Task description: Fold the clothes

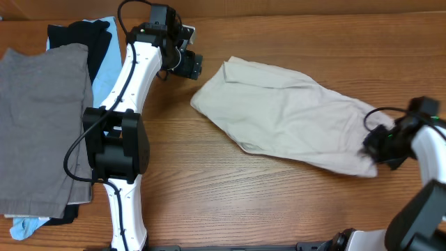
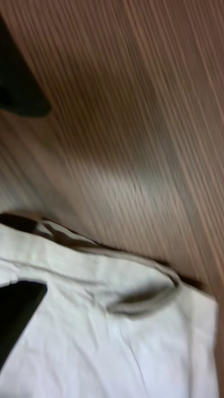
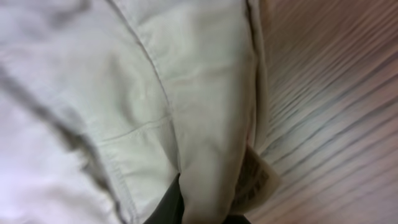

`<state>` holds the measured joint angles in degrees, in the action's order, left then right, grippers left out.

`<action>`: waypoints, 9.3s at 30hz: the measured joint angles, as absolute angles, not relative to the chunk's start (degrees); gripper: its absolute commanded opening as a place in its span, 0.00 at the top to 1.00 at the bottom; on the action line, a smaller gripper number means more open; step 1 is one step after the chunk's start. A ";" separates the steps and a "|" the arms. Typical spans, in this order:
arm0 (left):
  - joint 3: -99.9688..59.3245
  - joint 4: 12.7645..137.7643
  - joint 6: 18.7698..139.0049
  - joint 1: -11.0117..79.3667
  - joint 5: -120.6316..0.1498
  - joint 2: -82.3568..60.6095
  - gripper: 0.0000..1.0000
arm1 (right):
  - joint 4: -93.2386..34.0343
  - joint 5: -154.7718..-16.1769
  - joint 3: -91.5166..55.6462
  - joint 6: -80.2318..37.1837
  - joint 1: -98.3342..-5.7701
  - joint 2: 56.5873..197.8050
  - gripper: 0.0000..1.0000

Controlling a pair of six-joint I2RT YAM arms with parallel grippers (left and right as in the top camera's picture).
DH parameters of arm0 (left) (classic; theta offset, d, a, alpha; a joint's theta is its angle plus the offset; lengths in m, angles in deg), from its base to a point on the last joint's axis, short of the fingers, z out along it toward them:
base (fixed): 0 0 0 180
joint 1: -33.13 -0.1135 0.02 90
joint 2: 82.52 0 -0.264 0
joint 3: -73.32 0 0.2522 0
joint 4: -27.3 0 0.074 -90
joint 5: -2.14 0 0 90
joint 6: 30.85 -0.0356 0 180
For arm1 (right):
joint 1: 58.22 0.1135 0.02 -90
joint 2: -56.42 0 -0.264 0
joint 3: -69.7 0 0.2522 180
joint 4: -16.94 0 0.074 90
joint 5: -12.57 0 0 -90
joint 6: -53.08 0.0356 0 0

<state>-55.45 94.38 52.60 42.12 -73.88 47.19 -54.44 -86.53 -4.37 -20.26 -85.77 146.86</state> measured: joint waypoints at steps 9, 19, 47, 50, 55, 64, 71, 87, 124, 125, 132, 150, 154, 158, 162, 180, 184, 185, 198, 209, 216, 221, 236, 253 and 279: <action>-55.45 95.19 49.35 44.05 -59.48 47.21 0.90 | -57.59 -89.31 -11.30 -26.07 -84.83 142.86 0.96; -55.45 101.81 46.64 48.88 -55.87 53.37 0.96 | -58.79 -90.23 -12.50 -26.77 -84.80 142.86 0.96; -55.42 100.89 47.93 48.79 -53.97 58.95 0.96 | -33.68 -90.64 -26.45 -9.66 -34.51 164.17 0.96; -55.42 100.74 48.15 48.79 -53.97 58.95 0.96 | -29.02 -90.56 -26.45 -6.68 -30.99 166.72 0.76; -55.45 100.54 48.67 48.46 -53.97 58.97 0.96 | -26.33 -91.34 -26.51 -3.03 -29.44 167.47 0.44; -69.02 113.92 53.46 43.65 -57.92 60.59 0.66 | -36.67 -95.82 -30.78 -2.18 -33.81 164.12 0.32; -91.27 124.72 55.56 37.34 -64.24 60.85 0.34 | -49.83 -96.20 -31.58 -6.88 -37.51 160.91 0.35; -101.11 126.68 56.08 34.28 -66.93 60.85 0.35 | -43.45 -90.64 -8.26 -9.11 -35.82 160.89 0.43; -101.11 126.38 56.08 35.02 -67.13 60.87 0.29 | -41.61 -96.98 -28.04 -17.52 -45.00 162.18 0.35; -101.11 126.38 56.08 35.02 -67.13 60.85 0.29 | -41.57 -96.02 -27.63 -17.20 -43.82 163.16 0.36; -101.11 126.42 56.08 35.02 -67.96 60.85 0.30 | -42.12 -91.50 -25.77 -14.99 -41.70 171.14 0.37; -101.11 126.79 56.08 35.02 -70.03 60.85 0.30 | -42.55 -75.43 -26.49 -8.85 -52.57 174.96 0.46; -101.11 126.79 56.08 35.02 -70.12 60.85 0.31 | -34.73 -71.15 -26.34 -13.20 -59.54 175.75 0.45; -101.11 126.73 56.08 35.15 -70.14 60.85 0.32 | -22.49 -68.66 -25.68 -17.22 -65.44 177.22 0.45; -101.11 126.51 56.08 35.89 -70.14 60.87 0.32 | -8.04 -70.16 -25.36 -21.09 -69.83 179.88 0.40; -101.11 122.79 56.28 38.04 -70.12 60.85 0.26 | -15.10 -90.49 -27.59 -22.27 -70.86 170.33 0.00; -101.11 121.94 56.28 38.04 -70.12 60.85 0.26 | -21.57 -93.03 -29.97 -22.94 -68.89 164.19 0.00; -101.11 121.72 56.28 38.04 -70.14 60.85 0.26 | -22.05 -93.27 -30.12 -23.16 -68.48 164.01 0.00; -101.11 121.15 56.28 38.04 -70.14 60.87 0.25 | -25.88 -85.29 -29.71 -25.02 -65.55 177.22 0.00; -101.11 121.15 56.28 38.04 -70.12 60.85 0.15 | -16.96 -77.40 -29.71 -31.32 -67.41 181.39 0.00; -101.11 121.13 56.30 38.04 -70.12 60.85 0.09 | -14.27 -76.74 -29.77 -32.69 -69.81 182.22 0.00; -101.11 121.15 56.54 38.04 -70.12 60.85 0.00 | -21.22 -78.88 -33.18 -32.91 -71.12 182.29 0.00; -101.11 120.89 56.69 38.04 -70.14 60.85 0.00 | -58.86 -98.49 -61.11 -32.41 -72.06 156.17 0.00; -101.11 120.89 56.69 38.04 -70.14 60.85 0.00 | -77.04 -105.90 -65.03 -33.76 -72.06 132.15 0.00; -101.11 120.74 56.69 38.04 -70.32 60.85 0.00 | -5.22 -89.88 38.10 -31.38 -60.43 71.69 0.00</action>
